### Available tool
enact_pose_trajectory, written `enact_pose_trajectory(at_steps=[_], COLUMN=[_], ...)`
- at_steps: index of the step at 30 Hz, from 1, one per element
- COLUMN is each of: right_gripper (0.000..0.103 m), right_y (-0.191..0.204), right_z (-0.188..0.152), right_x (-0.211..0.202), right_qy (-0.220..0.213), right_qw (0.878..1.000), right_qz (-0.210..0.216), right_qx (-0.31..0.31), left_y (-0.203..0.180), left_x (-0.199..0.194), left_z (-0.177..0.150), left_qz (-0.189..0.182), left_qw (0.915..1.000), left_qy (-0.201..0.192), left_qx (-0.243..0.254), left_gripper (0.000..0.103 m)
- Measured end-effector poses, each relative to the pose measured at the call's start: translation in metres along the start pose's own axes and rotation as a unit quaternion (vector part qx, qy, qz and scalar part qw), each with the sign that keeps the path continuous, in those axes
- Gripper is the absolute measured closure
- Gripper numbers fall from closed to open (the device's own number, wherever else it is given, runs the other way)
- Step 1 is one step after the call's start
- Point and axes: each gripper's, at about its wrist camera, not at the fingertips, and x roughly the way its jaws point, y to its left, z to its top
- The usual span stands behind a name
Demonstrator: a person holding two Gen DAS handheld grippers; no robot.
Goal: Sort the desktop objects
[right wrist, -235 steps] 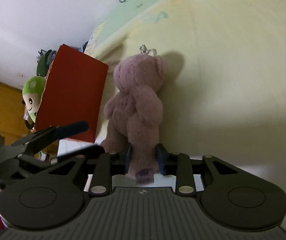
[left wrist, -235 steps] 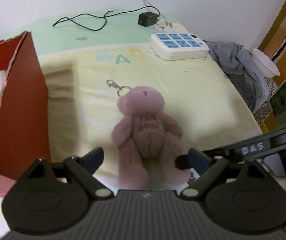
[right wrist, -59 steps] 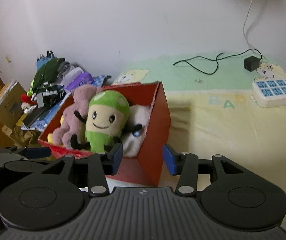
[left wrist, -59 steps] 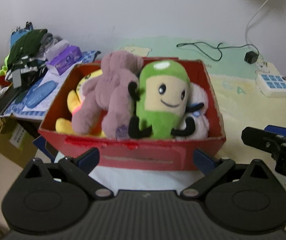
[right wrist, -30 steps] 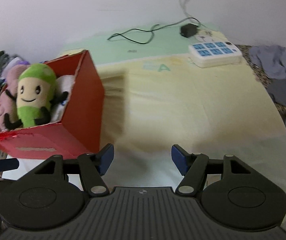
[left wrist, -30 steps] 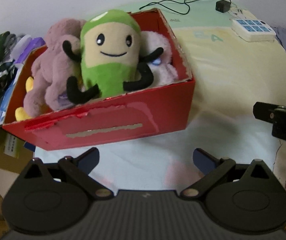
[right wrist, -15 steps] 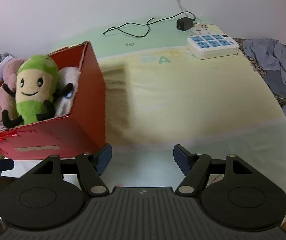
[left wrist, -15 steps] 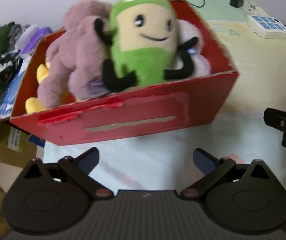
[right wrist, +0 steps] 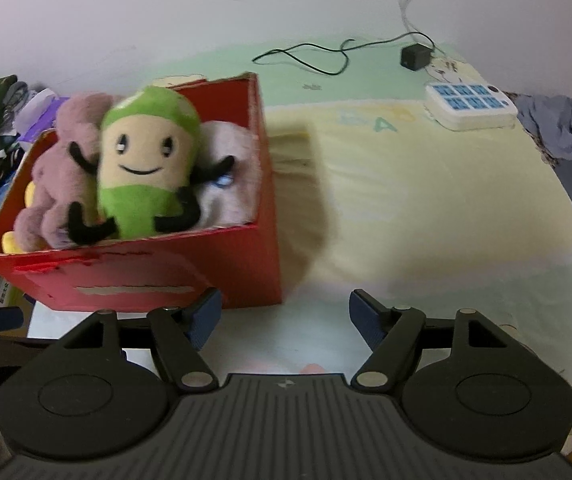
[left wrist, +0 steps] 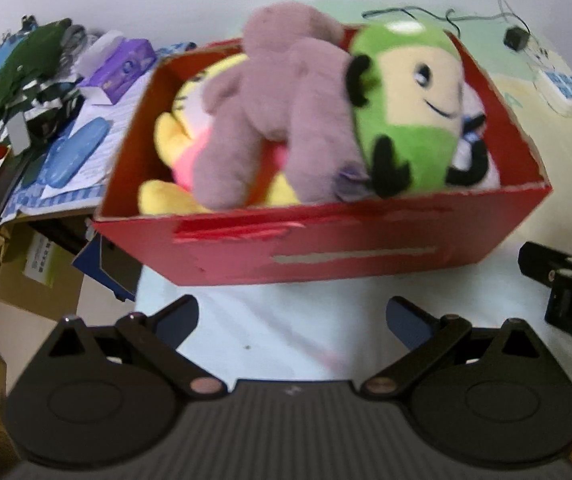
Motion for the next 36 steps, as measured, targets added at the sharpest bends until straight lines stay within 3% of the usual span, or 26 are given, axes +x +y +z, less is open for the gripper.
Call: enact_pose_trajectory(at_steps=[21, 36], right_gripper=[0.022, 0.021], right_y=[0.052, 0.066], right_z=[0.039, 0.056], right_x=[-0.024, -0.016], right_qy=[-0.050, -0.060], right_qw=[0.998, 0.998], right_qz=[-0.014, -0.010], right_qx=[-0.024, -0.036], left_y=[0.042, 0.052], left_x=[-0.021, -0.009], left_z=[0.031, 0.047], left_qz=[-0.004, -0.011], left_qw=[0.9983, 0.9983], left_qy=[-0.051, -0.048], left_qx=[-0.027, -0.033], left_gripper=[0.002, 0.002])
